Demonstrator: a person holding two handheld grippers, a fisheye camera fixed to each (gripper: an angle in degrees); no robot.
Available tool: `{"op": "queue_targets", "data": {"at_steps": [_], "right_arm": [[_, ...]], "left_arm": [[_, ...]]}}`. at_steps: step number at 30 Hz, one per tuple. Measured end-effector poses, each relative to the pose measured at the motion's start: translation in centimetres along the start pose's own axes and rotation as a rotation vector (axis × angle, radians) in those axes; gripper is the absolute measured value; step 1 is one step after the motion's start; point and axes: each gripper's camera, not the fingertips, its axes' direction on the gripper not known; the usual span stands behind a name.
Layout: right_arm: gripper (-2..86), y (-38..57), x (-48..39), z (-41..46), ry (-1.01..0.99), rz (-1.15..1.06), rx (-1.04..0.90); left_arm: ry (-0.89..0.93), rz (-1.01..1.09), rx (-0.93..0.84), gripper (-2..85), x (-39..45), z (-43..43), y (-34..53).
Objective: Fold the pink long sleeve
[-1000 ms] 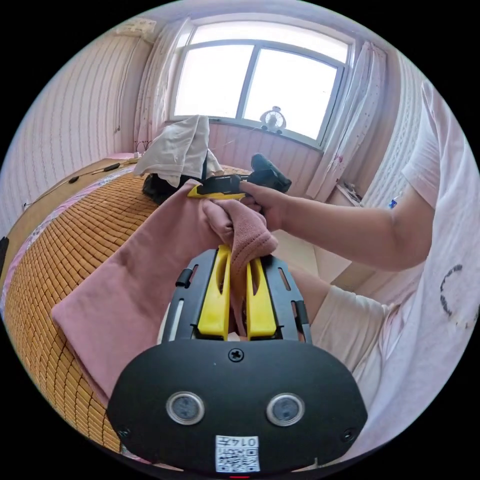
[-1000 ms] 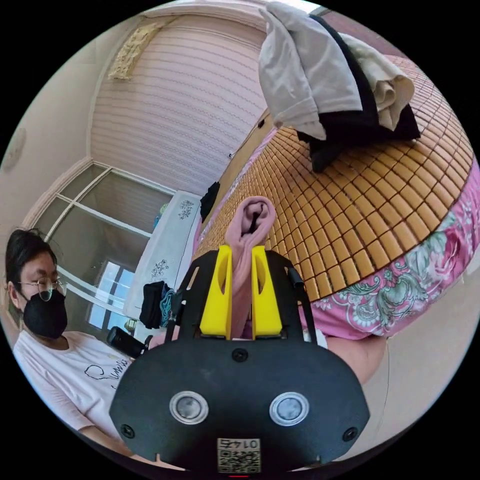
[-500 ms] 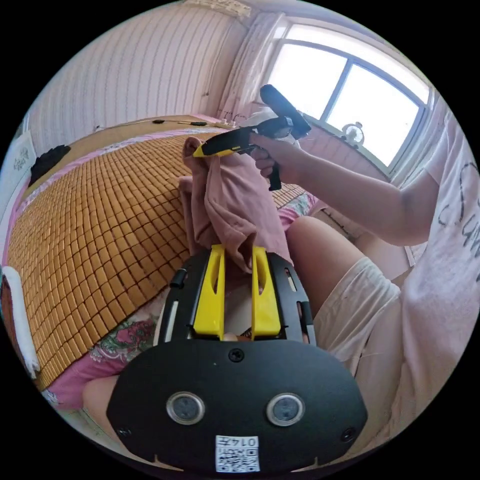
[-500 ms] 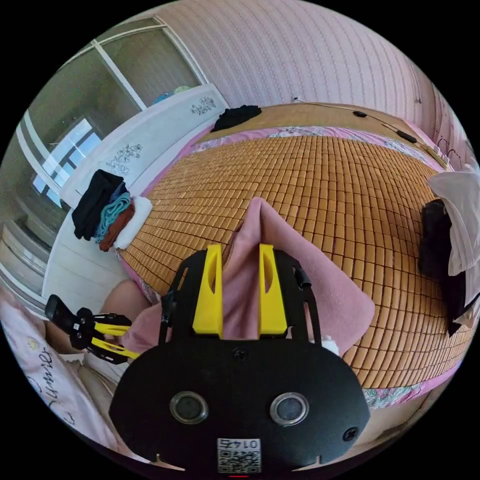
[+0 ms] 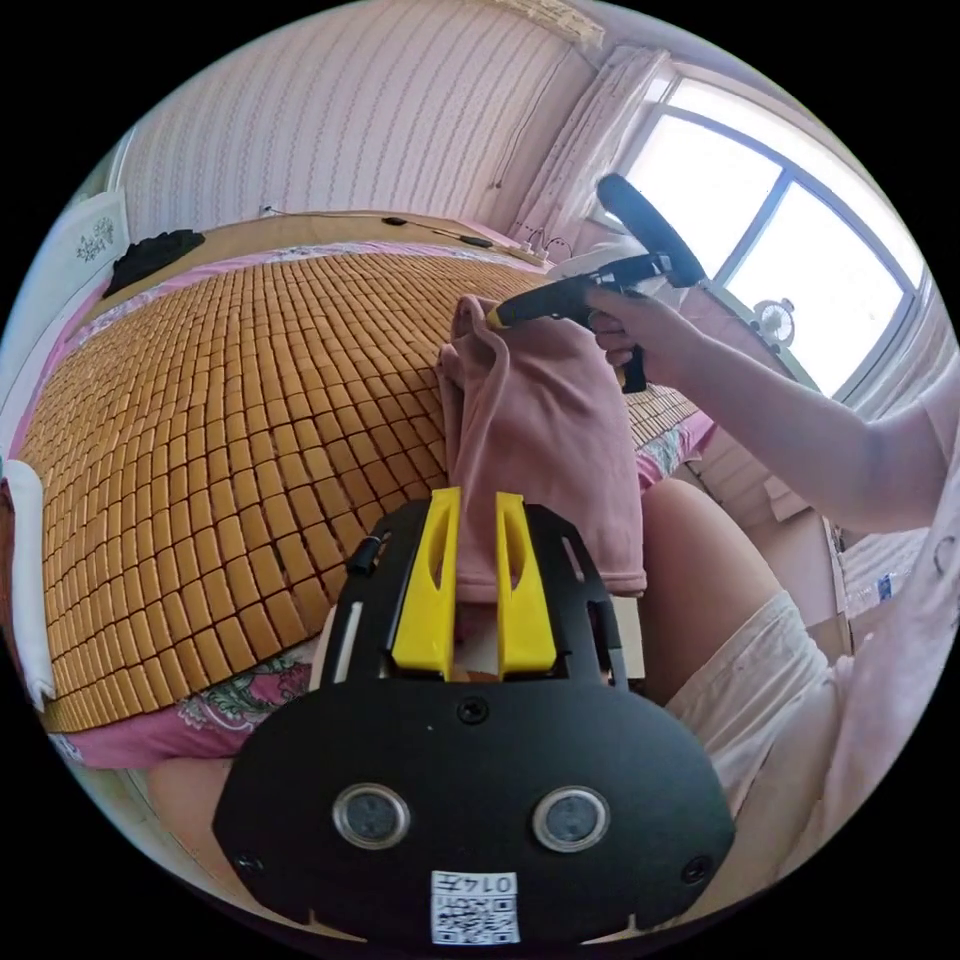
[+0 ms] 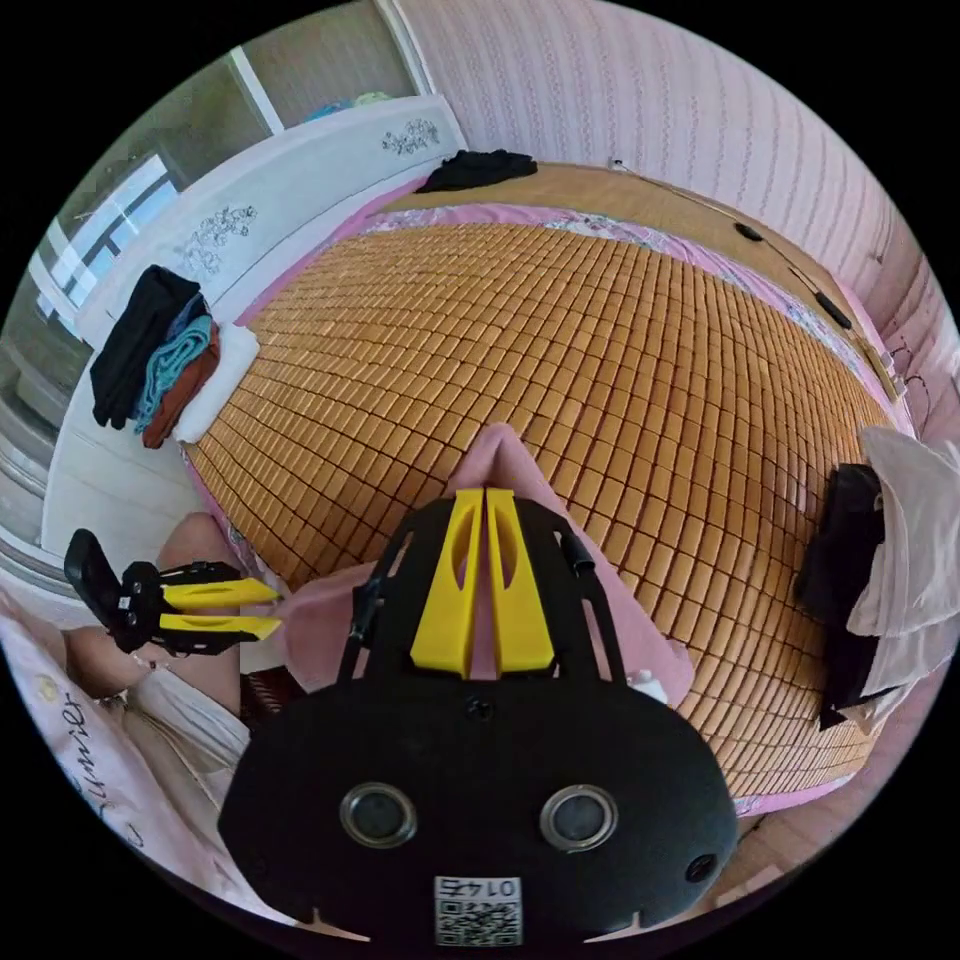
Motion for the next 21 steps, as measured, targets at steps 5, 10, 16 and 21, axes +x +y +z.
{"op": "queue_targets", "data": {"at_steps": [5,10,16,21], "right_arm": [[-0.3,-2.7,-0.9,4.6,0.077,-0.050,-0.085],[-0.2,-2.4,0.9,4.0,-0.044,0.027,-0.034],[3.6,4.6,2.6,-3.8,-0.223,0.085,0.344],[12.1,11.2,5.1,-5.0,-0.006,0.369,0.348]], "left_arm": [[0.053,-0.077,-0.148,7.5,-2.0,2.3,-0.9],[0.079,-0.063,-0.148,7.6,-3.4,1.2,-1.4],[0.126,-0.015,-0.035,10.5,-6.2,-2.1,-2.5],[0.166,-0.039,-0.006,11.4,-9.6,-2.0,-4.4]]}}
